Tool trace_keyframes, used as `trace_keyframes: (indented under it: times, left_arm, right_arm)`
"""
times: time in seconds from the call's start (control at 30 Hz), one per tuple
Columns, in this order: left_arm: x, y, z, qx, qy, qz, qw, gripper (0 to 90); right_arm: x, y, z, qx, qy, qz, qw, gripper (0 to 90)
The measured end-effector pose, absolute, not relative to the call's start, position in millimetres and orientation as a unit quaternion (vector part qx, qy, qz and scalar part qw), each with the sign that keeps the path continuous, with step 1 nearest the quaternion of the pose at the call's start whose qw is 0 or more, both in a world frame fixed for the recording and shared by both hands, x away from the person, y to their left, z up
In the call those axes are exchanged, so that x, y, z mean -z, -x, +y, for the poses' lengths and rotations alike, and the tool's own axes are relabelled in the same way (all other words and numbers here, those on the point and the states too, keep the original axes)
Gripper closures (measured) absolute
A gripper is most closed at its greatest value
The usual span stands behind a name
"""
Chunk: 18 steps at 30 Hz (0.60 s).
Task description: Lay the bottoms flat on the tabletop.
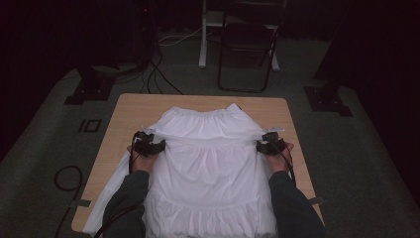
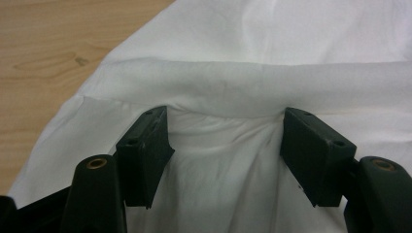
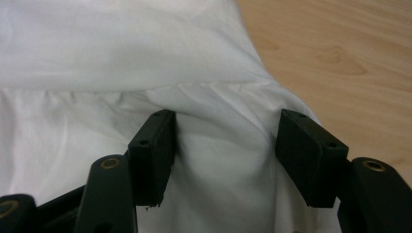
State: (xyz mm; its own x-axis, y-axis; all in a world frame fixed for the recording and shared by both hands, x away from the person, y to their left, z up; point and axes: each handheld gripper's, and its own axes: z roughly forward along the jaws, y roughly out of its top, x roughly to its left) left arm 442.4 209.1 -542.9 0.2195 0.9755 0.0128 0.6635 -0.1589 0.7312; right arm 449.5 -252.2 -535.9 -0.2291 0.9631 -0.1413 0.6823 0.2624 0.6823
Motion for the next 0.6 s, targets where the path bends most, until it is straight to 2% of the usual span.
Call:
trace_keyframes:
  times: [0.27, 0.33, 0.6]
  left_arm:
    - [538.7, -445.5, 205.0, -0.242, -0.723, 0.577, 0.292, 35.4]
    - [534.5, -441.6, 203.5, -0.238, -0.732, 0.574, 0.281, 38.1]
    - [503.3, -389.4, 231.2, -0.235, -0.746, 0.544, 0.304, 43.0]
  right_arm:
    - [533.5, -463.2, -252.7, -0.244, -0.554, 0.748, 0.271, 38.6]
    - [531.9, -459.7, -252.5, -0.240, -0.548, 0.754, 0.270, 38.7]
    - [509.1, -418.9, -258.4, -0.256, -0.519, 0.765, 0.283, 38.9]
